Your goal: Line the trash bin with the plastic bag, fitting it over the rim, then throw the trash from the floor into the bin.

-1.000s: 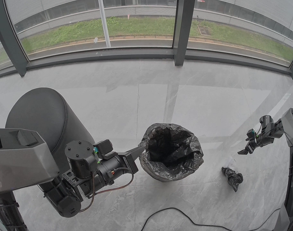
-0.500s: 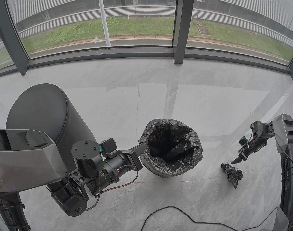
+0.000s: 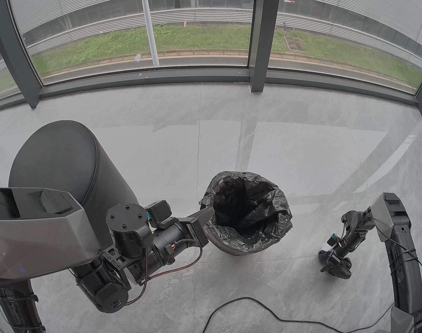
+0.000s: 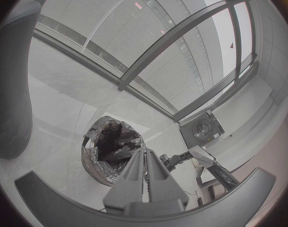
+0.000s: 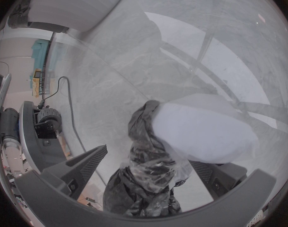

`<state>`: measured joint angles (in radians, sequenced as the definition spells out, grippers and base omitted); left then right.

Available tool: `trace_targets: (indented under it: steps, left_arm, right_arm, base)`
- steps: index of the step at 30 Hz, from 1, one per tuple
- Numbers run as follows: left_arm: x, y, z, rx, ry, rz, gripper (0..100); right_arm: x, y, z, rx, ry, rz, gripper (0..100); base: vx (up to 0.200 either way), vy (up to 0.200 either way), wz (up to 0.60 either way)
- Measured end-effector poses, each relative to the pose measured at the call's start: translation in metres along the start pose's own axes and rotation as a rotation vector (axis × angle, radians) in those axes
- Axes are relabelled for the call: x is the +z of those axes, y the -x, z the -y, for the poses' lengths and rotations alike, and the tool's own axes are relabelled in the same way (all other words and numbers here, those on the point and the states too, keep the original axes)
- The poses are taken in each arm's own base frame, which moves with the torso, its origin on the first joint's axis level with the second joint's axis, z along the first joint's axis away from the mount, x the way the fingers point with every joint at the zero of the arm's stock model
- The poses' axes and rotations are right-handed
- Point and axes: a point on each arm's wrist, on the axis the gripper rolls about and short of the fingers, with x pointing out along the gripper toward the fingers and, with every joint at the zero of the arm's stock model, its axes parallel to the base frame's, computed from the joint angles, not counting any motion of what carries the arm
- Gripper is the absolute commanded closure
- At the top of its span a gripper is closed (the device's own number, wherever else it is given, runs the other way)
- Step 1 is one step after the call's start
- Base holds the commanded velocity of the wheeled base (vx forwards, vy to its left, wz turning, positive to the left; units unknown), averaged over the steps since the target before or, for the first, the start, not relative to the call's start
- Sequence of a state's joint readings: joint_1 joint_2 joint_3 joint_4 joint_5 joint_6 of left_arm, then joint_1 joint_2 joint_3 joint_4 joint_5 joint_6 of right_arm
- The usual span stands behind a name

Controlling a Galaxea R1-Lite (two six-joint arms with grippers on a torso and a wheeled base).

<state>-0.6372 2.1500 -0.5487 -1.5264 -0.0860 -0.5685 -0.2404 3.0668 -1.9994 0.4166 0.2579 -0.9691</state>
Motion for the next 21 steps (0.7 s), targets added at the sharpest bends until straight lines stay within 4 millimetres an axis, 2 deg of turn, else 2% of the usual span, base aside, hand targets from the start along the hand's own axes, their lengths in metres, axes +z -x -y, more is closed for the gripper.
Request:
trace_targets:
  steps: [2,3,6,8,13,18,21]
  left_arm:
    - [0.000,0.000,-0.001,0.002,0.000,0.001,100]
    - [0.000,0.000,-0.001,0.002,0.000,0.000,100]
    - [-0.002,-0.002,-0.002,0.002,0.000,0.000,100]
    - [-0.003,-0.004,-0.003,0.003,0.000,0.000,100]
    - [-0.001,-0.015,-0.002,-0.015,-0.002,0.024,100]
    - [0.000,-0.020,-0.002,-0.024,-0.004,0.038,100]
    - [0.000,-0.022,-0.001,-0.027,-0.004,0.040,100]
  right_arm:
    - [0.003,-0.003,0.005,-0.061,0.010,0.033,0]
    - [0.005,-0.004,0.009,-0.104,0.015,0.057,100]
    - [0.015,0.001,0.027,-0.264,0.020,0.166,100]
    - [0.016,0.002,0.033,-0.307,-0.016,0.213,100]
    - [0.015,0.001,0.033,-0.266,-0.122,0.254,100]
    - [0.003,-0.003,0.024,-0.133,-0.227,0.206,100]
    - [-0.003,0.000,0.026,-0.102,-0.268,0.219,100]
  base:
    - [0.000,0.000,0.00]
    - [0.000,0.000,0.00]
    - [0.000,0.000,0.00]
    - [0.000,0.000,0.00]
    - [0.000,0.000,0.00]
    - [0.000,0.000,0.00]
    - [0.000,0.000,0.00]
